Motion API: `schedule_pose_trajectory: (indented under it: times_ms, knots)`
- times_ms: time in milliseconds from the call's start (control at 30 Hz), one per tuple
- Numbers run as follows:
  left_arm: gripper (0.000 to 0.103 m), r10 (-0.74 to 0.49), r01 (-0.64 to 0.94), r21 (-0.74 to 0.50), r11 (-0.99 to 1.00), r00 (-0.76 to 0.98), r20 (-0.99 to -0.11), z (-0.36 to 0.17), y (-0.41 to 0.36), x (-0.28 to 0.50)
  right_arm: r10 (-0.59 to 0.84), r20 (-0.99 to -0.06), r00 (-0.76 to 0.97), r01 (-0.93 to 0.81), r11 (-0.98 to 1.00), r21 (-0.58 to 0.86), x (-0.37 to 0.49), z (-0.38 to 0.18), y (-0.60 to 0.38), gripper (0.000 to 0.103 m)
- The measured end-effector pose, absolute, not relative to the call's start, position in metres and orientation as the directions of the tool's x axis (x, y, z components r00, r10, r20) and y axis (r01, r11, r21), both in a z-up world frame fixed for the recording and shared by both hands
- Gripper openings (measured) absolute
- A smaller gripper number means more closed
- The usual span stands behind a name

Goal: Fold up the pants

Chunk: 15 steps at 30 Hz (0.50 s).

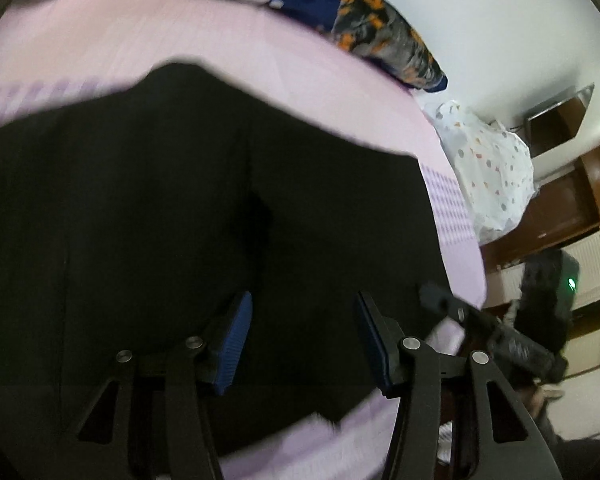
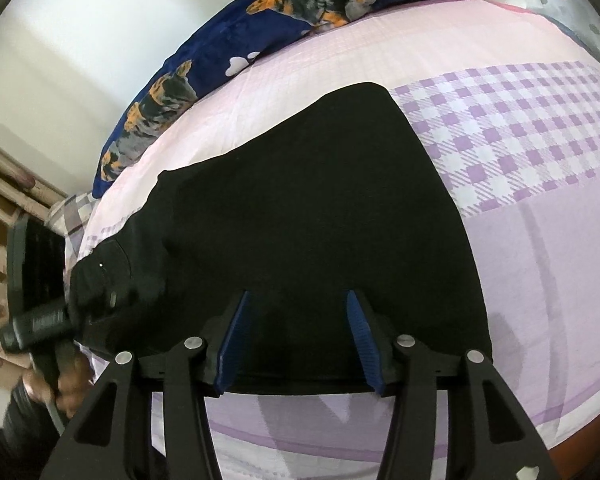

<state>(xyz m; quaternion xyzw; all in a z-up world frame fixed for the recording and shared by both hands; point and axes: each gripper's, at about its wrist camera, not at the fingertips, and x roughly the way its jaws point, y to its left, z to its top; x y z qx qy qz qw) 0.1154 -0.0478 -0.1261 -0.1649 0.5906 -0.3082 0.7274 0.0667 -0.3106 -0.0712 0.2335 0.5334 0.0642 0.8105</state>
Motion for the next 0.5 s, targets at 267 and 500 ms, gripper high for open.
schedule_pose_trajectory:
  times_ms: [267, 500]
  knots:
    - [0.054, -0.731, 0.064, -0.731, 0.680, -0.016, -0.682, -0.138, -0.036, 0.096, 0.372, -0.811, 0.452, 0.178, 0.853, 0.491, 0.062, -0.065, -0.316, 0.051]
    - [0.054, -0.790, -0.096, -0.785, 0.612, -0.031, -0.613, -0.148, -0.031, 0.094, 0.370, -0.786, 0.495, 0.178, 0.842, 0.509, 0.061, -0.056, -0.318, 0.053]
